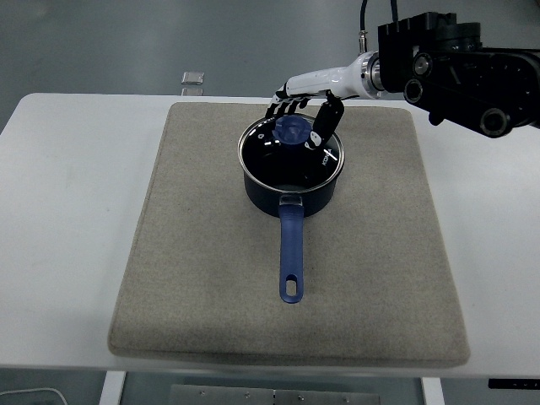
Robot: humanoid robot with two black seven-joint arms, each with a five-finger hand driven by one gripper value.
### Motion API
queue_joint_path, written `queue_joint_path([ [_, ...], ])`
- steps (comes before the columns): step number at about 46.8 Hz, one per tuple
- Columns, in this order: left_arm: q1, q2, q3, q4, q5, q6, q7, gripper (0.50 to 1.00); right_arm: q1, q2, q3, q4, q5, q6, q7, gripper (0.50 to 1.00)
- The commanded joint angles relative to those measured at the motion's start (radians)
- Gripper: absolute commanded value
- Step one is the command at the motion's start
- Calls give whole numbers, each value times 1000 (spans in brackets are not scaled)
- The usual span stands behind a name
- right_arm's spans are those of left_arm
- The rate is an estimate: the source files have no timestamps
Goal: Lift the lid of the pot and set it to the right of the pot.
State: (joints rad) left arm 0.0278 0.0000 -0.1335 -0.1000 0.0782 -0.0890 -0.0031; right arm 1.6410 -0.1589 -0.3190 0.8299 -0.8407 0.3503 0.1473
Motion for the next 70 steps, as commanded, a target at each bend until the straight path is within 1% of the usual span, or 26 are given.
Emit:
queue_joint_path([
  [1,0,0,0,0,0,0,0,1000,-1,1,0,0,0,-1,0,795],
  [13,0,0,0,0,0,0,0,1000,-1,1,0,0,0,-1,0,760],
  [16,0,0,0,0,0,0,0,1000,-1,1,0,0,0,-1,0,744],
  [21,0,0,0,0,0,0,0,1000,0,2,0,0,0,-1,0,693],
  [33,0,0,0,0,0,0,0,1000,2,2,0,0,0,1,0,633],
  [37,0,0,0,0,0,0,0,1000,2,2,0,0,0,1,0,570],
  [39,0,0,0,0,0,0,0,1000,2,2,0,0,0,1,0,554],
  [54,0,0,0,0,0,0,0,1000,6,-10,2,0,2,1,0,552],
  [61,0,0,0,0,0,0,0,1000,8,-19,9,0,5,16,1,552],
  [68,0,0,0,0,0,0,0,1000,11,-48,14,0,8,27,2,549],
  [70,0,0,0,0,0,0,0,1000,25,-50,14,0,11,30,2,549],
])
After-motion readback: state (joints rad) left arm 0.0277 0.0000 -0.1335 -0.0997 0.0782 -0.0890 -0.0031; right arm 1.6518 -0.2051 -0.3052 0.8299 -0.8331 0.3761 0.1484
